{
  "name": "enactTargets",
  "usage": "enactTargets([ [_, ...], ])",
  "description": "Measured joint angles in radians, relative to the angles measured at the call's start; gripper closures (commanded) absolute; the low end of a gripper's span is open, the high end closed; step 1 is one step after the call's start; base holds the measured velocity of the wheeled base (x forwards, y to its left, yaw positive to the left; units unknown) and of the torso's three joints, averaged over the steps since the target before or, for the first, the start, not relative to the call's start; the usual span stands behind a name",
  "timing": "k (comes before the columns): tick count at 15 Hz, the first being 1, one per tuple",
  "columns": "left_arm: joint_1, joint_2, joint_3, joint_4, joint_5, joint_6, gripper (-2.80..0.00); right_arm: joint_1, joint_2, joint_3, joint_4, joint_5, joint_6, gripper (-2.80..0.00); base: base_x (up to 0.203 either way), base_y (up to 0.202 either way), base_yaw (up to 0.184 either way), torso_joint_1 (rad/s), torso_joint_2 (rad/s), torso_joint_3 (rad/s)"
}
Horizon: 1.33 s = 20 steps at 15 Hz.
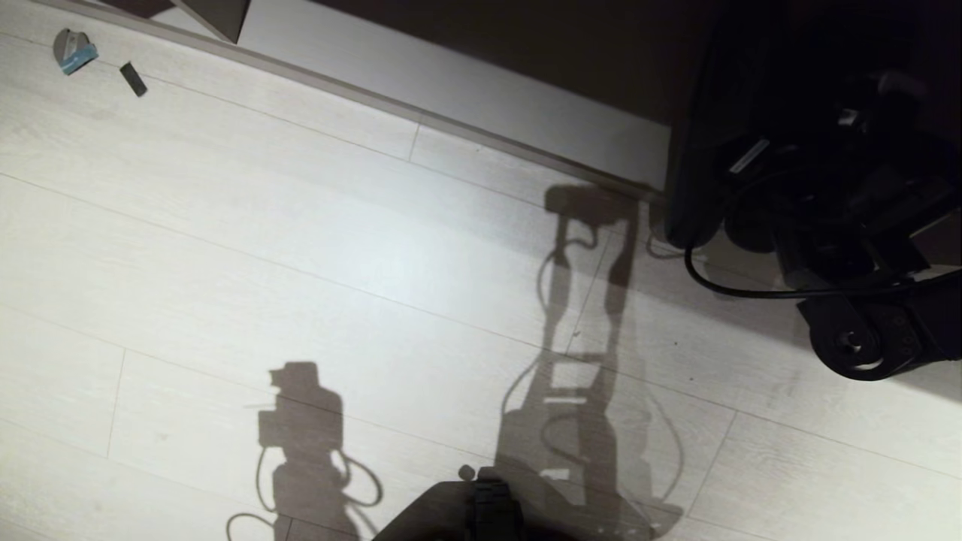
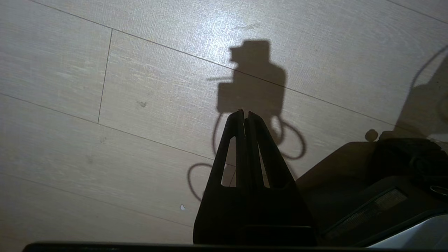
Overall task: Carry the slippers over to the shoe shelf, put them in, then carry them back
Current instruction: Place the slippers into the shoe cabinet
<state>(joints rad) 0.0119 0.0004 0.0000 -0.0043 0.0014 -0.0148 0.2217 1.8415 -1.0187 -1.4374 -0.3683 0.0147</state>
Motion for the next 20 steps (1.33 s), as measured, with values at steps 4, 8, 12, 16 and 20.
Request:
enactTargets([
  [4,0.000,0.000,0.000,0.000,0.000,-0.001,0.00,0.002,-0.013,0.011,0.000,0.011,-0.003,0.00,0.000,0.000,0.000,0.000,0.00,0.000],
  [8,0.000,0.000,0.000,0.000,0.000,0.000,0.00,0.002,-0.025,0.015,-0.002,0.019,-0.003,0.00,-0.129,0.000,-0.001,0.002,0.00,0.002],
  [12,0.000,0.000,0.000,0.000,0.000,-0.002,0.00,0.001,-0.027,0.006,-0.011,0.022,0.001,0.00,-0.075,0.000,0.000,0.001,0.00,0.001],
  [16,0.000,0.000,0.000,0.000,-0.001,-0.001,0.00,-0.002,-0.013,-0.032,-0.057,0.022,0.004,0.00,0.000,0.000,0.000,0.000,0.00,0.000],
  [20,0.000,0.000,0.000,0.000,0.000,0.000,0.00,-0.006,0.011,-0.114,-0.057,0.021,0.004,0.00,0.000,0.000,0.000,0.000,0.00,0.000],
])
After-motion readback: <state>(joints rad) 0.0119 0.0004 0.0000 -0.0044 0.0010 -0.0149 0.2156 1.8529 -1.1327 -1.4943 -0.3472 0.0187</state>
